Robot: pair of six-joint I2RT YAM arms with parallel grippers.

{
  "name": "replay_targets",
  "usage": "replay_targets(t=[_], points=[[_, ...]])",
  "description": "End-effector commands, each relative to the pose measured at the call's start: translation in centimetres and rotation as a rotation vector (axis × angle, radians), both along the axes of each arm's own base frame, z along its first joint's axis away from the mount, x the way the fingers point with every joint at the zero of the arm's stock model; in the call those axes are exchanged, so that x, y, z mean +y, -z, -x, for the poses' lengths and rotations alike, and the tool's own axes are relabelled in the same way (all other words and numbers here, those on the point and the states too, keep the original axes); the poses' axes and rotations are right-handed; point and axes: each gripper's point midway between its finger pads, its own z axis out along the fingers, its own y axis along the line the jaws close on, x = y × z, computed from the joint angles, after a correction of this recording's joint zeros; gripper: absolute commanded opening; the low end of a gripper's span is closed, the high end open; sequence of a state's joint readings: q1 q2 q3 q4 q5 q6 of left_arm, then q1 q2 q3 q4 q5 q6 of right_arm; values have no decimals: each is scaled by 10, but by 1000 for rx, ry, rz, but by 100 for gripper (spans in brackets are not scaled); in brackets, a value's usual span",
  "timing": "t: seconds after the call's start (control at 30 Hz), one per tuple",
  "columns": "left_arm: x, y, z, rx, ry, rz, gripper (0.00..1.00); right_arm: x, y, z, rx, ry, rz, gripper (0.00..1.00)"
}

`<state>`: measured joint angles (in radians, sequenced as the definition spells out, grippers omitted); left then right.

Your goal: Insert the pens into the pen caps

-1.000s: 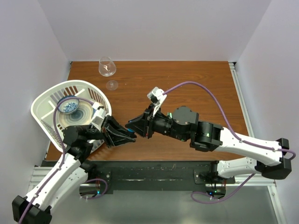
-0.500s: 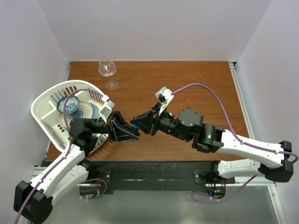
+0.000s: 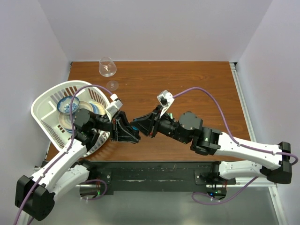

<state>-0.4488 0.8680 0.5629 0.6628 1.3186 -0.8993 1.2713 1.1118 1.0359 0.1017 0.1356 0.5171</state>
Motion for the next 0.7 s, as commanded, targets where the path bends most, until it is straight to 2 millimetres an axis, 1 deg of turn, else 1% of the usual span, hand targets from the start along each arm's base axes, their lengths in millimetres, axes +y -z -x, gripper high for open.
replay_targets(t=[0.0, 0.1, 0.17, 0.27, 0.37, 0.4, 0.43, 0.47, 0.5, 0.53, 0.57, 0.6, 0.67], points=[[-2, -63, -60, -93, -300, 171, 0, -1, 141, 101, 270, -399, 397, 0], [-1, -61, -65, -76, -301, 175, 0, -5, 150, 107, 278, -425, 445, 0], [-1, -58, -68, -71, -305, 161, 0, -6, 148, 111, 284, -444, 458, 0], [4, -54, -76, -69, -331, 142, 0, -16, 154, 118, 298, -470, 497, 0], [6, -52, -83, -74, -349, 132, 0, -18, 167, 125, 349, -483, 537, 0], [6, -50, -85, -70, -355, 128, 0, -17, 166, 129, 365, -491, 528, 0], [7, -50, -86, -67, -358, 128, 0, -17, 171, 135, 380, -504, 530, 0], [7, -48, -88, -66, -363, 127, 0, -15, 170, 139, 387, -520, 515, 0], [7, -47, -88, -57, -360, 128, 0, -9, 165, 142, 384, -528, 477, 0], [7, -44, -87, -47, -350, 138, 0, -8, 170, 150, 378, -551, 474, 0], [9, -52, -81, -54, -333, 175, 0, -5, 170, 152, 375, -556, 459, 0], [9, -51, -81, -48, -326, 177, 0, -1, 177, 154, 386, -560, 467, 0], [8, -50, -82, -37, -324, 177, 0, 2, 182, 159, 375, -576, 480, 0]])
